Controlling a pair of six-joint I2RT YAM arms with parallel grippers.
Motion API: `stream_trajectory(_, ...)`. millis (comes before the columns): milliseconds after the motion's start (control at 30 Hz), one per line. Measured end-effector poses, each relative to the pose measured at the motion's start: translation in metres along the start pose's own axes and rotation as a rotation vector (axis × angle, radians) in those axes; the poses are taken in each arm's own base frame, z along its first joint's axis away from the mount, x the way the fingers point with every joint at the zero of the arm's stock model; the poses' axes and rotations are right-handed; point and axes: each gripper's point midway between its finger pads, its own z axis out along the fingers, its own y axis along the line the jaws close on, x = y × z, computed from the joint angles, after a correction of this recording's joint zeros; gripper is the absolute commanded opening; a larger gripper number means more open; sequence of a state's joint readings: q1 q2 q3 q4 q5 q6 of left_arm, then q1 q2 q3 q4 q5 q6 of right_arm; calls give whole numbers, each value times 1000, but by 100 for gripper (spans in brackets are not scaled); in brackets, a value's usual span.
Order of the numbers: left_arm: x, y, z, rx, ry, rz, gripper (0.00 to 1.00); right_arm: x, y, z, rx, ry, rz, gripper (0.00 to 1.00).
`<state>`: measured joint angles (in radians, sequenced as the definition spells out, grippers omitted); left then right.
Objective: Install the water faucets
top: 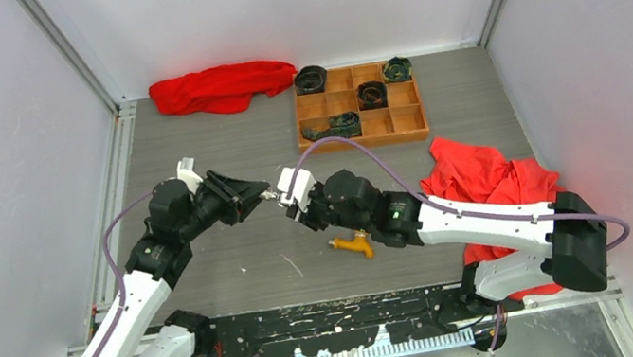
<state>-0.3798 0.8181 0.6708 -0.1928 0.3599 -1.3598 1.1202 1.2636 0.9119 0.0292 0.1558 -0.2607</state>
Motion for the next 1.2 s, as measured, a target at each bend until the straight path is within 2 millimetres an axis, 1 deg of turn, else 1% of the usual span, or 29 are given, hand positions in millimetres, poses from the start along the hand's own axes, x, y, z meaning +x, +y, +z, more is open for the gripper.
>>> stream_trajectory(67, 0, 1, 0, -3, 1, 2, 0, 3, 4, 0, -48, 6, 46, 43)
stream_trajectory(133, 0, 2, 0, -6, 1, 2, 0, 3, 8, 0, -83, 5, 86, 50)
stream_trajectory(167, 0, 2, 0, -7, 2, 2, 0, 3, 10, 0, -96, 6, 99, 51)
stream_trajectory(233, 0, 2, 0, -7, 1, 3, 0, 3, 13, 2, -110, 11, 119, 47)
stream_trajectory(267, 0, 3, 0, -9, 0, 4, 0, 3, 14, 3, -115, 13, 124, 44)
stream_trajectory(333, -1, 5, 0, -14, -4, 5, 0, 5, 15, 5, -117, 22, 133, 32)
stream_trajectory(400, 0, 9, 1, -27, -4, 2, 0, 8, 14, 6, -114, 32, 143, 14)
stream_trajectory(433, 0, 10, 1, -34, -3, 1, 0, 9, 13, 7, -108, 40, 149, 3)
stream_trajectory(467, 0, 11, 1, -38, -5, -1, 0, 11, 13, 8, -108, 47, 158, 1)
stream_trajectory(500, -1, 12, 1, -40, -7, 1, 0, 12, 12, 9, -107, 50, 167, 1)
stream_trajectory(733, -1, 13, 1, -46, -9, -2, 0, 12, 12, 9, -125, 54, 234, 1)
stream_trajectory(800, -1, 13, 1, -44, -10, -2, 0, 11, 9, 9, -144, 49, 282, 1)
stream_trajectory(867, -1, 11, 1, -39, -11, -4, 0, 9, 6, 8, -191, 24, 367, 1)
stream_trajectory(933, -1, 9, 1, -29, -8, -4, 0, 7, 4, 5, -251, -12, 462, 9)
stream_trajectory(1033, 1, 5, 1, -12, 4, 0, 0, 2, 6, -1, -357, -48, 590, 28)
stream_trajectory(1067, 2, 3, 0, -3, 9, 2, 0, -1, 7, -4, -390, -55, 626, 33)
stream_trajectory(1133, 3, 0, 0, 10, 13, 5, 0, -4, 7, -7, -439, -63, 682, 35)
stream_trajectory(1200, 3, -3, -1, 18, 11, 6, 0, -11, 8, -11, -486, -84, 715, 36)
